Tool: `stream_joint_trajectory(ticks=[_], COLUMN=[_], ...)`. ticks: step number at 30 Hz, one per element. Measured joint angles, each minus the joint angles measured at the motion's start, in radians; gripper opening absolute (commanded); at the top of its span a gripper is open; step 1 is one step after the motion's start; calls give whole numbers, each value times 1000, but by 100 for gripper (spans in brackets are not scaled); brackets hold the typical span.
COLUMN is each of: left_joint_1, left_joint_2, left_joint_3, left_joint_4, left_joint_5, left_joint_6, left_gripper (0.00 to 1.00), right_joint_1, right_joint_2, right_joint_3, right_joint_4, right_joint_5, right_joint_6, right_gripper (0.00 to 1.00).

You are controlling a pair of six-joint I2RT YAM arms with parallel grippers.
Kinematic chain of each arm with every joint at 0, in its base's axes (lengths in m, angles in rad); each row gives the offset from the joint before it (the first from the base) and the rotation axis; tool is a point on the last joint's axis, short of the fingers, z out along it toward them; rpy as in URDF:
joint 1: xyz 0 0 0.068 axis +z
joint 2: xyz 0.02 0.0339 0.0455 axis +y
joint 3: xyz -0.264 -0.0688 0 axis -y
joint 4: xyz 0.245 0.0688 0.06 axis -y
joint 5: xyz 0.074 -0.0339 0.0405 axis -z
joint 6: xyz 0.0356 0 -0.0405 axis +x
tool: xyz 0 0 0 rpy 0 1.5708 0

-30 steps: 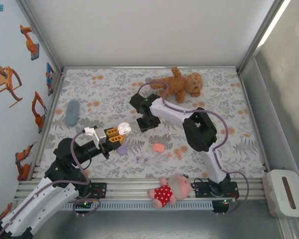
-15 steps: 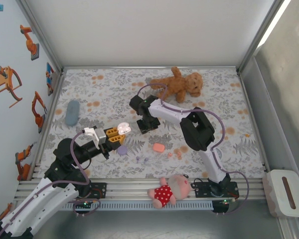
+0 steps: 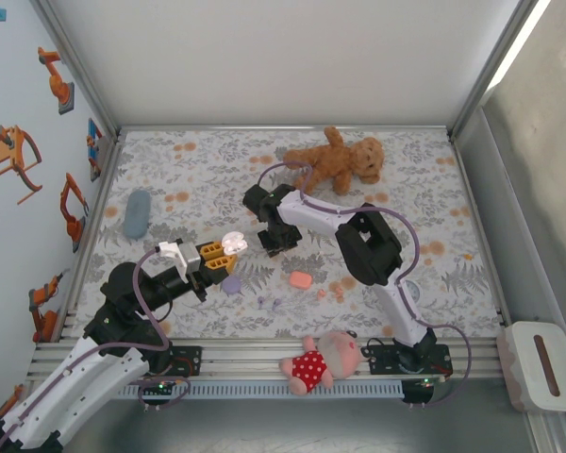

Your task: Insert wireless bluetooth earbuds into charging case

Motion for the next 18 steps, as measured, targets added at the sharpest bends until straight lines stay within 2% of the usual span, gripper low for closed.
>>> stream_joint_trajectory(ticks=[9, 18], left_joint_1=[0, 0], left_joint_2=[6, 28], left_joint_3=[0, 0], left_joint_4=[1, 6], left_joint_5=[0, 1], left_joint_6=[0, 0], left_gripper=[0, 0], right_joint_1=[0, 0], right_joint_2=[0, -5], right_joint_3=[0, -8], right_joint_4=[-2, 6], right_joint_5=[6, 11], right_joint_6=[0, 0], right_gripper=[26, 23])
